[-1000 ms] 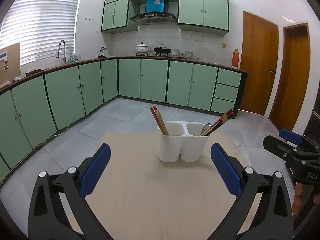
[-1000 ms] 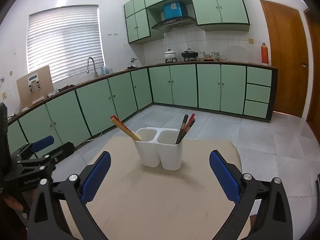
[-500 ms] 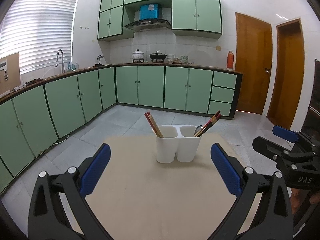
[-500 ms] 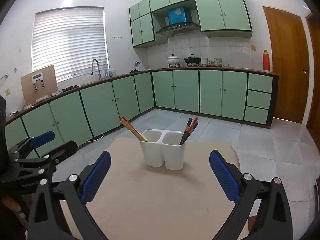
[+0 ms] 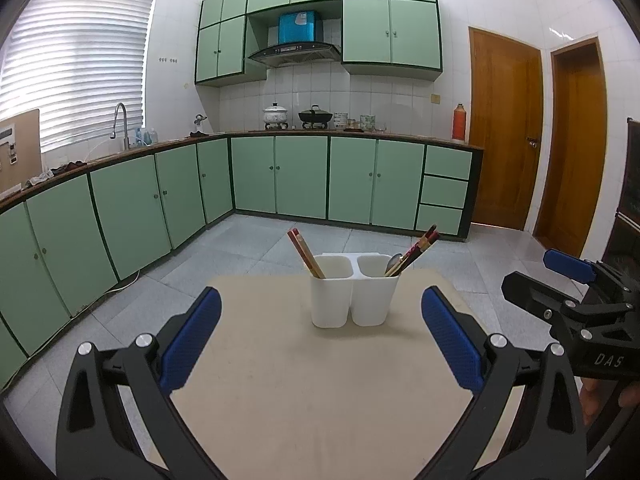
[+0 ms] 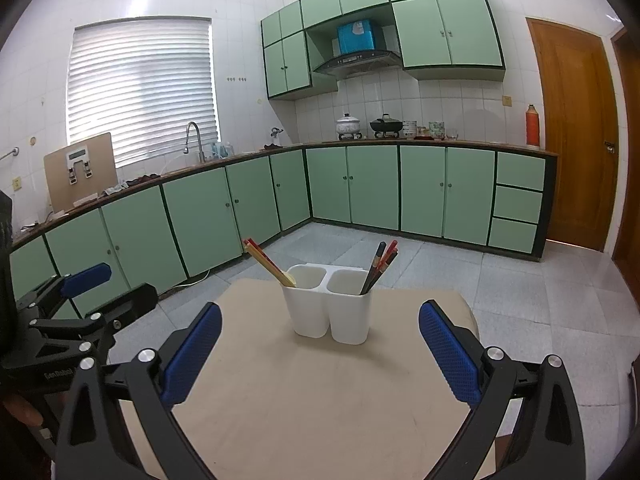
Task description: Organize utensils
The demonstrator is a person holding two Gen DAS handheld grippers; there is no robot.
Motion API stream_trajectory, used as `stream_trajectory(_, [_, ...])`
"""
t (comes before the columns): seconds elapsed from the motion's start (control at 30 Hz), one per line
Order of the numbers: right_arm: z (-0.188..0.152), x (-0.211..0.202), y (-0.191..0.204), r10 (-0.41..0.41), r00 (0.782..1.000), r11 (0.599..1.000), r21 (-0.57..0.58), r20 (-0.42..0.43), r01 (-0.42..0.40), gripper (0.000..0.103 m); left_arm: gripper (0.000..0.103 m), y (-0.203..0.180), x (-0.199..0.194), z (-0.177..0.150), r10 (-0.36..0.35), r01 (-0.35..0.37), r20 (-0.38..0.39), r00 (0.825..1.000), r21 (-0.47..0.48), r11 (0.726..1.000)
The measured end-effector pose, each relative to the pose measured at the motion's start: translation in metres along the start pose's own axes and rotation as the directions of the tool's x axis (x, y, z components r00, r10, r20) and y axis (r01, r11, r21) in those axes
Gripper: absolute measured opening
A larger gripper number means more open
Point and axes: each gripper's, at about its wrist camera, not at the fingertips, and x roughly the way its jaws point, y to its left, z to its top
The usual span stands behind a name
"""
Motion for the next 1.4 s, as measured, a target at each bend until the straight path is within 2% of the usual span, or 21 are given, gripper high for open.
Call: stream_trajectory(1.4, [0.0057, 0.0059, 0.004, 0.009, 1.0, 1.0, -0.006, -0.012, -0.009, 0.097, 0.097, 0.0029, 0.0062, 0.0033, 0.007, -0.007, -0.012, 1.0, -0.009, 1.0])
